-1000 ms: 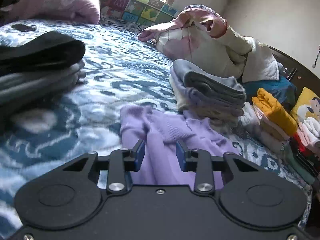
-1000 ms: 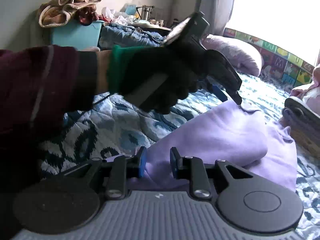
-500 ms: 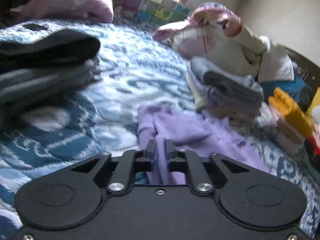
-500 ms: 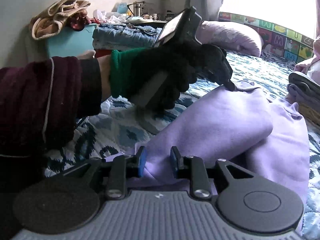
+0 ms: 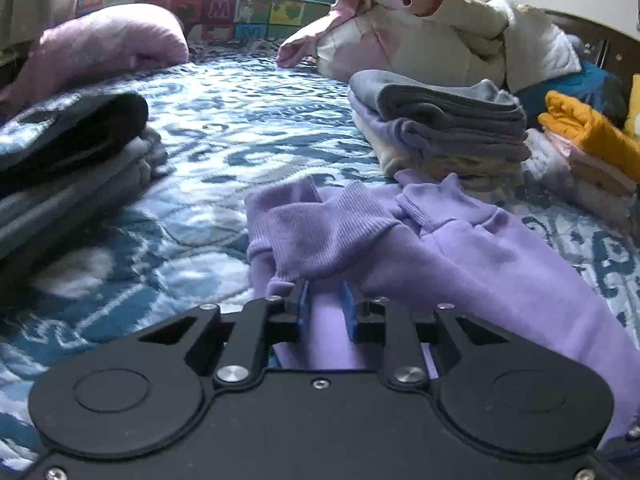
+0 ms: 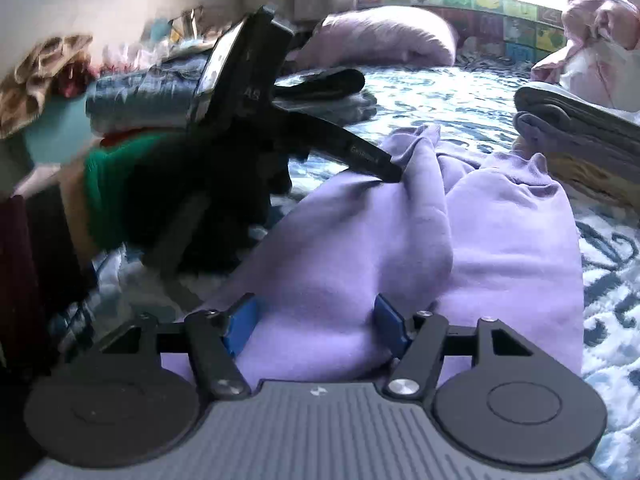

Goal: Fold clothes

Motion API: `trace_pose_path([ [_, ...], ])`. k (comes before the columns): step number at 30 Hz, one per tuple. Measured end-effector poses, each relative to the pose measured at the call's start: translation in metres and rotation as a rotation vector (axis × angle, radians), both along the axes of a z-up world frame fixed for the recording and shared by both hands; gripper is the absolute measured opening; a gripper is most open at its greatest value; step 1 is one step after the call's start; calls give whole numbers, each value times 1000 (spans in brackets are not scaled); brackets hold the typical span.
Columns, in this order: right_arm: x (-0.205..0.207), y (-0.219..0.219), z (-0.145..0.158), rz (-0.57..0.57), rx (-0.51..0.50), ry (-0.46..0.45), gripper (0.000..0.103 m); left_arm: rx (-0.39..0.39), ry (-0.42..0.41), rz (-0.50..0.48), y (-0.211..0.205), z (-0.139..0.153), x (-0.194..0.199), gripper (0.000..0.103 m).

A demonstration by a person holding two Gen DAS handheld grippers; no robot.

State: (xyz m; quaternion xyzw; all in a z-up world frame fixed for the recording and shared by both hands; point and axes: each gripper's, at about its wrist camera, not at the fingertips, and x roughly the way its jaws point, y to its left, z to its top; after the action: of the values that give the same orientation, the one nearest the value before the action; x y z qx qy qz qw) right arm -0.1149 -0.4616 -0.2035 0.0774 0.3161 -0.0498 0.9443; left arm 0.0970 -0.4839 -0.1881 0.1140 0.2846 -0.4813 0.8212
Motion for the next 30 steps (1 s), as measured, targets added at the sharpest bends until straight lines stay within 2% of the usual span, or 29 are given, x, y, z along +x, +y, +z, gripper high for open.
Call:
trace_pose_path([
  [2,-3,6,7,-6,-24,-17,60,-19,26,3,2,7,0,18],
  [4,-10,9,17,-16,-26,-57,59,-73,50,3,9,18,5,24],
  [5,-14,11,22,-22,-26,-77,59,-93,47,18,13,23,7,33],
  [6,-16,13,25,-17,-35,-84,59,-106,43,32,15,26,10,38],
  [9,-21,21,28,11,-60,-93,59,-128,87,54,17,22,21,40],
  [10,-23,23,27,22,-67,-93,60,-129,104,44,14,18,23,38],
  [11,-23,27,26,36,-73,-92,60,-129,120,33,11,12,25,31],
  [12,-22,31,25,50,-80,-91,60,-114,111,46,8,8,26,13],
  [14,-12,38,13,74,-127,-31,62,-60,69,113,0,2,28,11],
  [15,-6,42,5,79,-163,15,62,-64,64,120,-1,0,28,11],
  [16,-5,43,-2,82,-184,15,65,-59,55,121,-1,1,27,11],
  [17,-7,40,1,77,-162,7,65,-56,52,118,0,4,25,16],
  [18,-8,38,4,71,-135,-2,64,-51,59,115,4,8,23,29],
  [19,-10,35,8,65,-108,-10,62,-60,62,106,10,14,20,37],
  [20,-17,29,15,53,-68,-28,62,-91,59,102,20,23,13,51],
  [21,-25,22,23,40,-27,-48,62,-127,65,100,32,31,6,53],
  [23,-44,6,34,-9,49,-73,62,-186,117,71,57,45,-12,53],
  [25,-68,-15,39,-91,116,-80,62,-229,131,72,83,55,-37,51],
  [26,-81,-25,40,-135,148,-83,60,-245,138,74,97,58,-50,43],
  [27,-95,-35,38,-181,180,-84,60,-254,153,81,109,59,-63,34],
  [30,-133,-55,19,-300,315,-104,60,-244,224,132,146,49,-101,34],
])
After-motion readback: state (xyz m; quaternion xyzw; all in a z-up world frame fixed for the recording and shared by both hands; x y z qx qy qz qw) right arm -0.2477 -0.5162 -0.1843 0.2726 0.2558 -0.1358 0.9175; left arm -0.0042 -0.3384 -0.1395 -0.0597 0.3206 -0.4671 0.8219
